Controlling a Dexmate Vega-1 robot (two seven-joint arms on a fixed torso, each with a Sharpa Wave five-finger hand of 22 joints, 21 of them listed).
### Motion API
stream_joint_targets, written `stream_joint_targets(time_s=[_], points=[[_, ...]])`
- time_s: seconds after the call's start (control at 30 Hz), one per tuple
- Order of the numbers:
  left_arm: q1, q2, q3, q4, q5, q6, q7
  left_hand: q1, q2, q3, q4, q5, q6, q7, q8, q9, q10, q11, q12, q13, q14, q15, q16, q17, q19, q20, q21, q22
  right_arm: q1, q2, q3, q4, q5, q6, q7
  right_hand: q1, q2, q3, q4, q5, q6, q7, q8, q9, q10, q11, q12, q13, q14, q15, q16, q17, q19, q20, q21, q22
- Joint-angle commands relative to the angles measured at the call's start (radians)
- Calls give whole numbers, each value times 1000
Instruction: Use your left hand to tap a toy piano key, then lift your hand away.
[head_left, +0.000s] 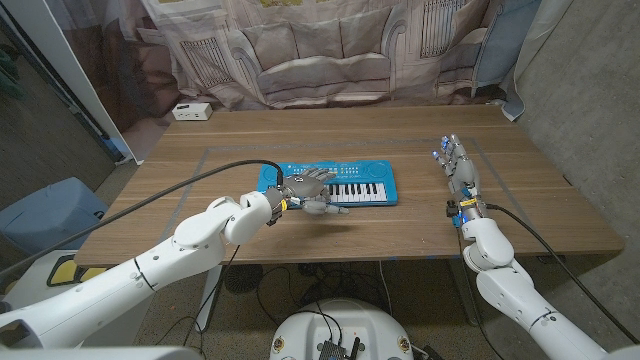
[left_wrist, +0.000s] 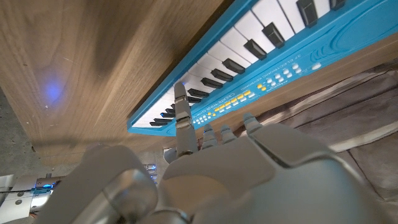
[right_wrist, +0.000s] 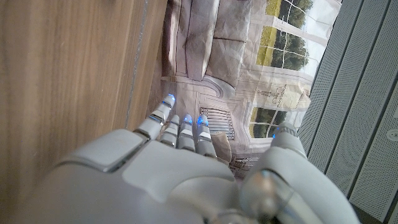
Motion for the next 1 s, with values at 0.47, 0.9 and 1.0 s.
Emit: stream_joint_targets(time_s=[0.47, 0.9, 1.0], points=[[5, 5, -21, -19, 5, -2, 29, 10, 12, -18, -2, 0, -107, -49, -29, 5, 55, 29, 26, 4, 35, 36, 11, 3, -54, 4, 4, 3, 0, -2, 8, 1, -1, 14, 7, -5, 3, -5, -1, 2, 11, 0, -1, 3, 11, 2, 2, 3, 4, 3, 0, 1, 8, 6, -6, 4], [24, 1, -29, -19, 13, -4, 77, 33, 19, -34, -8, -13, -475, -94, -36, 6, 127, 50, 37, 11, 106, 45, 9, 4, 5, 4, 11, 3, -7, -8, 11, -3, 7, 16, 19, -2, 5, -4, -3, 3, 11, 0, -1, 3, 12, 2, 2, 3, 6, 2, 0, 1, 12, 3, -6, 4], [28, 1, -32, -21, 11, -3, 81, 37, 20, -39, -9, -15, -567, -104, -37, 4, 115, 37, 28, 12, 101, 42, 4, 5, 10, 4, 9, 3, -6, -9, 12, -1, 9, 21, 26, -1, 5, -4, -3, 3, 11, 0, -1, 3, 12, 3, 2, 4, 7, 2, 0, 0, 13, 3, -6, 4]])
